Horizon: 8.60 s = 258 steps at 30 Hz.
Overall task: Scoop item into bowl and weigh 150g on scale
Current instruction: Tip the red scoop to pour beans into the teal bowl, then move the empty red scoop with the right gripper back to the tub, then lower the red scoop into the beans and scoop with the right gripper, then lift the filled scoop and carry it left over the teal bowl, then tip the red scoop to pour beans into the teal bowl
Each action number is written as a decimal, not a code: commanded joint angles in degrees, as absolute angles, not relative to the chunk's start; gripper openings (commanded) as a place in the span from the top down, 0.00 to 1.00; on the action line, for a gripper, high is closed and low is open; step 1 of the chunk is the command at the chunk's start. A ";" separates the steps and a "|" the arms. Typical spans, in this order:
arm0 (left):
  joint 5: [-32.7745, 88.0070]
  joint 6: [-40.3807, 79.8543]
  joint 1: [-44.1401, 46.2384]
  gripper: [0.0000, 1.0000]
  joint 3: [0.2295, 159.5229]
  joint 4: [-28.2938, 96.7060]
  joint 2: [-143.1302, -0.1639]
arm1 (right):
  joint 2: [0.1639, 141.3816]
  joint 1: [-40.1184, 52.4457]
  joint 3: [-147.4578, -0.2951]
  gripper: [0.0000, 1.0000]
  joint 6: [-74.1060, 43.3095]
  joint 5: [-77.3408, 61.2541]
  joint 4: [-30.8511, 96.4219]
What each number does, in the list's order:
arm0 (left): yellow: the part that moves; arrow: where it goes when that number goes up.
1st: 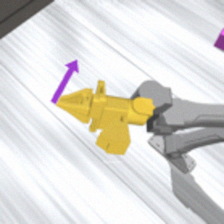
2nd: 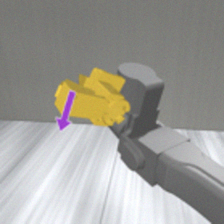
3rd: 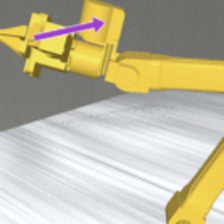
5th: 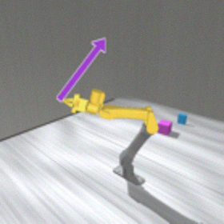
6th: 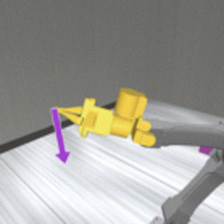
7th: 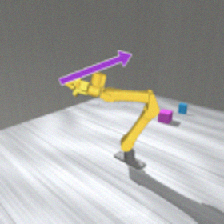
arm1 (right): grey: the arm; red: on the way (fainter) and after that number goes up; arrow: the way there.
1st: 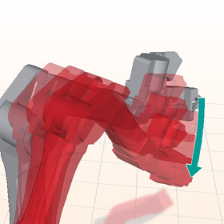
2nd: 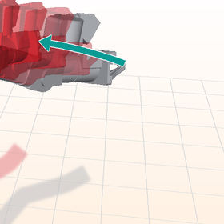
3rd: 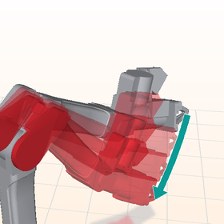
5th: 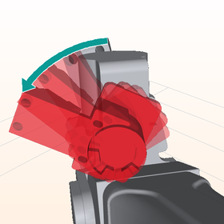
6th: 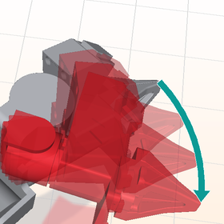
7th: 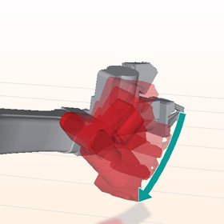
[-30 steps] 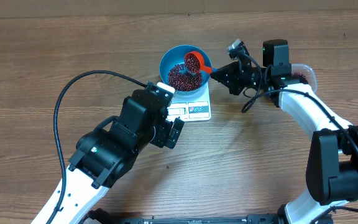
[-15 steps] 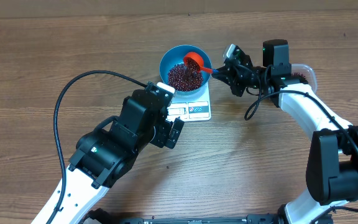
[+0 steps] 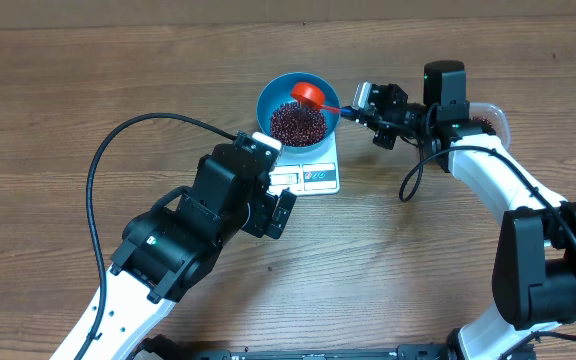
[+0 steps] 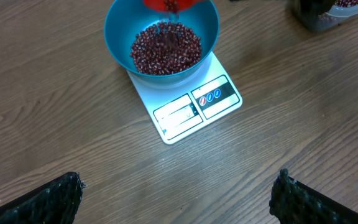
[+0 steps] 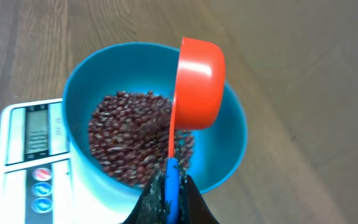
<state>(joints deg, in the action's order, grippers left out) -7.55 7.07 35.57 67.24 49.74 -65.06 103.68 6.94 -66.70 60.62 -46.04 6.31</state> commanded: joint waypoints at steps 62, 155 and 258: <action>-8.05 6.20 35.27 0.00 67.66 49.67 -65.25 | 85.73 -7.09 -67.02 0.96 16.49 6.09 44.07; -8.05 6.20 35.27 0.00 67.66 49.67 -65.25 | 96.25 -17.78 -66.70 0.96 23.57 -31.88 44.64; -8.05 6.20 35.27 0.01 67.66 49.67 -65.25 | 96.25 4.60 -66.70 0.96 1.32 -48.77 17.80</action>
<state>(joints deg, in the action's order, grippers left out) -7.55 7.07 35.57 67.26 49.76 -65.06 96.03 4.34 -66.63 1.48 -53.12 18.24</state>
